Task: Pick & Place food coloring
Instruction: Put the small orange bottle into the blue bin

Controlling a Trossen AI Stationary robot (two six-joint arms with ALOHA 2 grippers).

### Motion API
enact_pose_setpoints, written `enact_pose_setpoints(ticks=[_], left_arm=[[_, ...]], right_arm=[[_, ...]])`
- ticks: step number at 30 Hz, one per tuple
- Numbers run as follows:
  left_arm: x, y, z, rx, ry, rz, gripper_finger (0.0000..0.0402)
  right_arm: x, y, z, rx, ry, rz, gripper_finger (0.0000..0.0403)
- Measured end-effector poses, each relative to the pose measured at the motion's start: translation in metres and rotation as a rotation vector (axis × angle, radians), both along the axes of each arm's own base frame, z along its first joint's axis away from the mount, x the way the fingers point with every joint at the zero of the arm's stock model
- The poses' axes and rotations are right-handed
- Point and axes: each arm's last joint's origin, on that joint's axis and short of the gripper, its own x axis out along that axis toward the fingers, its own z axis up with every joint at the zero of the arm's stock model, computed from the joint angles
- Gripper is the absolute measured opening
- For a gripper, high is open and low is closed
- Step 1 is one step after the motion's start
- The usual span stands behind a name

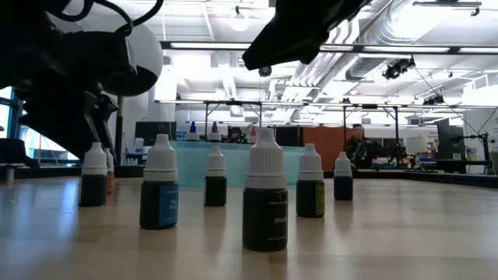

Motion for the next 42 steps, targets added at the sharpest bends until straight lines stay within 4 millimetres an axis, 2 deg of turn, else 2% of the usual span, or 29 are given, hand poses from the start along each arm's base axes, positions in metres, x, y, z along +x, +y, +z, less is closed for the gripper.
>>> enact_pose_setpoints(ticks=[9, 12, 16, 20, 23, 25, 29, 33, 37, 42], left_arm=[[0.004, -0.002, 0.003, -0.012, -0.056, 0.011, 0.0033], [0.011, -0.004, 0.014, 0.005, -0.122, 0.040, 0.0033], [0.030, 0.001, 0.038, 0.046, -0.202, 0.079, 0.0046], [0.055, 0.021, 0.068, 0.074, -0.264, 0.093, 0.0057], [0.071, 0.049, 0.084, 0.098, -0.287, 0.153, 0.0058], [0.076, 0.073, 0.088, 0.116, -0.271, 0.226, 0.0059], [0.073, 0.118, 0.081, 0.100, -0.166, 0.347, 0.0060], [0.070, 0.150, 0.063, 0.053, -0.030, 0.441, 0.0061], [0.074, 0.169, 0.045, 0.035, 0.041, 0.490, 0.0061], [0.077, 0.181, 0.025, 0.031, 0.115, 0.506, 0.0062]], right_arm=[[-0.007, 0.011, -0.005, -0.038, 0.054, 0.011, 0.0108], [-0.015, 0.015, -0.006, -0.070, 0.116, 0.018, 0.0108], [-0.032, 0.017, 0.005, -0.097, 0.147, -0.041, 0.0108], [-0.048, 0.017, 0.019, -0.109, 0.135, -0.134, 0.0108], [-0.056, 0.018, 0.027, -0.101, 0.106, -0.173, 0.0108], [-0.058, 0.021, 0.028, -0.087, 0.105, -0.173, 0.0108], [-0.060, 0.028, 0.026, -0.029, 0.120, -0.137, 0.0108], [-0.063, 0.037, 0.019, 0.009, 0.182, -0.084, 0.0108], [-0.061, 0.043, 0.008, 0.040, 0.236, -0.054, 0.0108], [-0.053, 0.044, -0.013, 0.069, 0.327, -0.064, 0.0108]])
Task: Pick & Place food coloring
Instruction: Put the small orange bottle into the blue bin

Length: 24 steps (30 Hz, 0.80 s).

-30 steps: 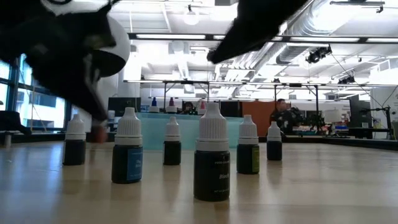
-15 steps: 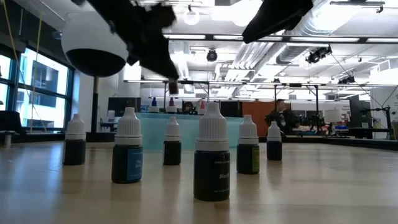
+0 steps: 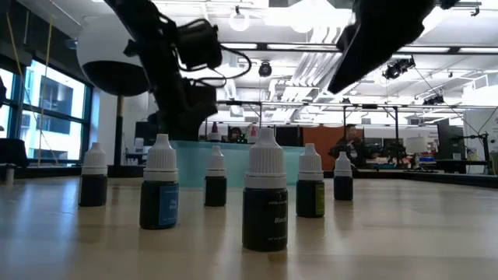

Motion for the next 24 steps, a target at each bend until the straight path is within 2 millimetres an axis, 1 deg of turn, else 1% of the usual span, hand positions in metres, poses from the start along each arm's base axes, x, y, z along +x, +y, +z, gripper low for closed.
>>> enact_pose_setpoints(ticks=[3, 9, 16, 21, 24], left_arm=[[0.002, 0.002, -0.008, 0.006, 0.033, -0.018, 0.0062], [0.005, 0.001, -0.010, 0.013, 0.030, -0.029, 0.0063], [0.004, 0.001, -0.011, 0.017, 0.041, -0.030, 0.0063], [0.004, 0.001, -0.011, 0.024, 0.053, -0.051, 0.0064], [0.004, 0.001, -0.011, 0.024, 0.063, -0.079, 0.0079]], right_arm=[[0.004, -0.001, -0.012, -0.025, 0.033, -0.010, 0.0108], [0.011, -0.004, -0.027, -0.040, 0.091, 0.003, 0.0108], [0.013, -0.009, -0.028, -0.029, 0.106, 0.007, 0.0108], [0.013, -0.008, -0.029, 0.002, 0.128, 0.054, 0.0108], [0.013, -0.008, -0.029, 0.041, 0.133, 0.035, 0.0108]])
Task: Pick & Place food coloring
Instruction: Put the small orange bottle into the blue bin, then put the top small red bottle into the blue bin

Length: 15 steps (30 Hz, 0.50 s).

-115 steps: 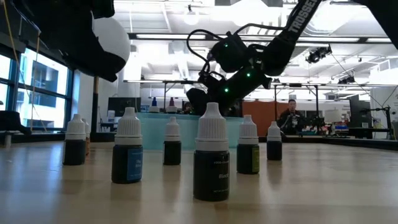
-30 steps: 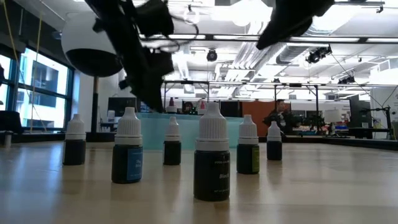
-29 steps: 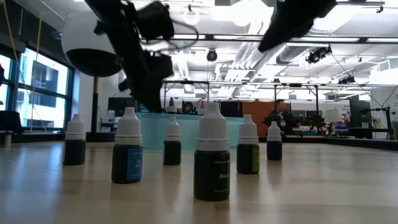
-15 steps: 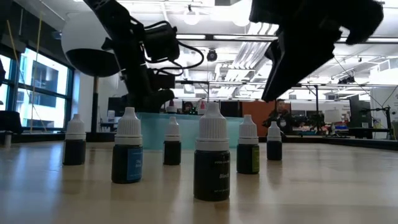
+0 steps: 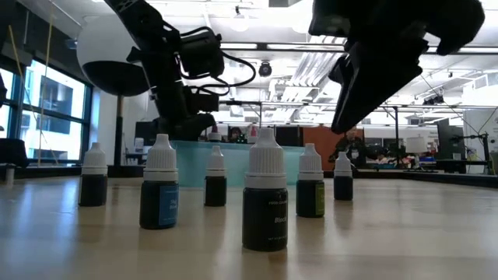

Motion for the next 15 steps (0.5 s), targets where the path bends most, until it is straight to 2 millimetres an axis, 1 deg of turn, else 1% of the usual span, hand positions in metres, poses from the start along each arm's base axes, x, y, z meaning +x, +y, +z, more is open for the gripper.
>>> enact_pose_setpoints(ticks=[5, 8, 12, 15], left_arm=[[0.000, 0.001, 0.000, 0.023, 0.008, 0.004, 0.0129], [0.000, 0.001, 0.004, 0.018, 0.023, 0.001, 0.0149], [0.004, 0.000, 0.026, -0.045, 0.059, -0.016, 0.0153], [0.006, -0.002, 0.047, -0.087, 0.100, -0.025, 0.0154]], right_arm=[[0.001, -0.003, 0.000, 0.023, 0.013, 0.000, 0.0108], [0.002, -0.009, -0.001, 0.017, 0.024, -0.016, 0.0108], [0.003, -0.016, -0.002, 0.016, 0.038, -0.045, 0.0108], [0.004, -0.019, -0.002, 0.040, 0.046, -0.062, 0.0108]])
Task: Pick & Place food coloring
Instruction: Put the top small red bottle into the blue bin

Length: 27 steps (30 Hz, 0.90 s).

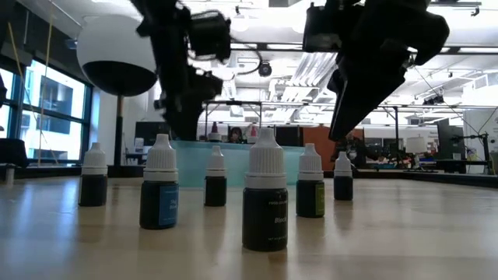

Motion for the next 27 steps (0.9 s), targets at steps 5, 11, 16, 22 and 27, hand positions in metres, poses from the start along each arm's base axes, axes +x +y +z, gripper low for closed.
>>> enact_pose_setpoints(ticks=[5, 11, 16, 22, 27], left_arm=[[0.005, -0.014, 0.037, 0.006, -0.016, -0.048, 0.0154], [-0.012, -0.063, 0.082, 0.114, -0.163, -0.132, 0.0154], [-0.053, -0.108, 0.105, 0.199, -0.288, -0.096, 0.0154], [-0.089, -0.158, 0.086, 0.182, -0.407, -0.073, 0.0154], [-0.108, -0.186, 0.059, 0.104, -0.474, 0.005, 0.0154]], right_arm=[[0.002, 0.001, -0.009, 0.001, 0.033, 0.005, 0.0108], [0.005, 0.003, -0.026, 0.001, 0.087, 0.012, 0.0108], [0.007, 0.002, -0.037, -0.046, 0.110, 0.002, 0.0108], [0.009, 0.001, -0.037, -0.096, 0.090, 0.019, 0.0081], [0.013, 0.001, -0.036, -0.106, 0.060, 0.069, 0.0072]])
